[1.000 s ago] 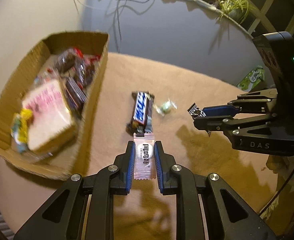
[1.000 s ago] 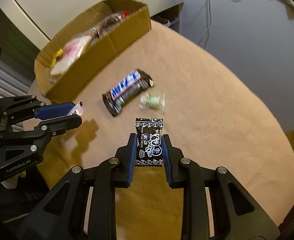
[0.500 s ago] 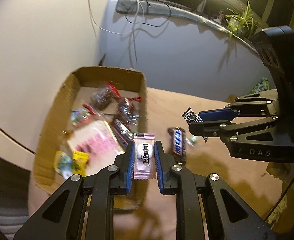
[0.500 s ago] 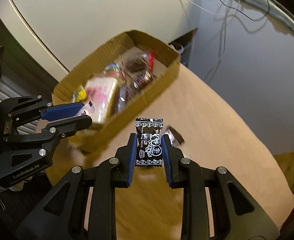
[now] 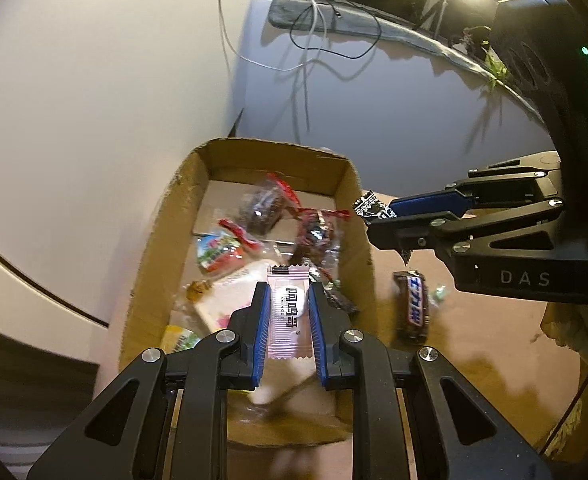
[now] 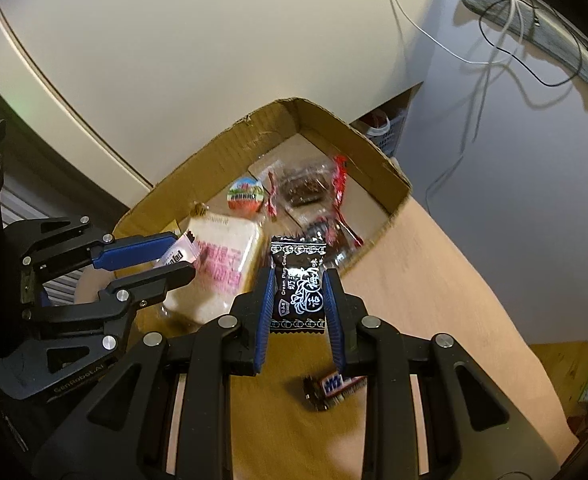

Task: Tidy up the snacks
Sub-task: 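Carry the black-and-white packet and pink-white candy into the box and open both tools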

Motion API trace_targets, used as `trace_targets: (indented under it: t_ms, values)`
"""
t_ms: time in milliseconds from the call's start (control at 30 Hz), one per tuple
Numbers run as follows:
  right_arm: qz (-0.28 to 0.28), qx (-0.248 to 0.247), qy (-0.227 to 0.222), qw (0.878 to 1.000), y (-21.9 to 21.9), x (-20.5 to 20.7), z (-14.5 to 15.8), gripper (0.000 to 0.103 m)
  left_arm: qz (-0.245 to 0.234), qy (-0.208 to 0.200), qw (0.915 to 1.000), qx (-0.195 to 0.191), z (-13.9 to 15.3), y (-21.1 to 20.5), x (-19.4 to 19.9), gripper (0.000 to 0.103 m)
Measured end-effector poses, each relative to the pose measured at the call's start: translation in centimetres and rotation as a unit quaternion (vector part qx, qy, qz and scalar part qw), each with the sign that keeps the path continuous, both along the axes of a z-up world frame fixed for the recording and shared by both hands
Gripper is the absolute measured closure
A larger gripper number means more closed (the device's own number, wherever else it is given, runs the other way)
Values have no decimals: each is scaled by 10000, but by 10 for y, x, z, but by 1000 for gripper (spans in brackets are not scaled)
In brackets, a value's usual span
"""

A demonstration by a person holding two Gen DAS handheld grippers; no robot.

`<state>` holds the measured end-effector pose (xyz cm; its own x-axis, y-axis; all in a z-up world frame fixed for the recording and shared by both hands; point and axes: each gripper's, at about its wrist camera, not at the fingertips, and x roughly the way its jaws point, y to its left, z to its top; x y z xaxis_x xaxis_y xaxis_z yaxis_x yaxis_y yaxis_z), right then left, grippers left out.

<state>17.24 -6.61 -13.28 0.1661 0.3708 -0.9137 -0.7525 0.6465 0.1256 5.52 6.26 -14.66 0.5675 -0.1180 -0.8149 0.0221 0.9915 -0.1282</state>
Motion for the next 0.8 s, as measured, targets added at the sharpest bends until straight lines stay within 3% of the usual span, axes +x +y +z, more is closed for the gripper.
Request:
trace_targets:
  t_ms: [800]
  values:
    - [134, -93, 105, 9998, 38, 29, -15, 77, 206, 105, 9997, 109, -1, 24, 17, 84]
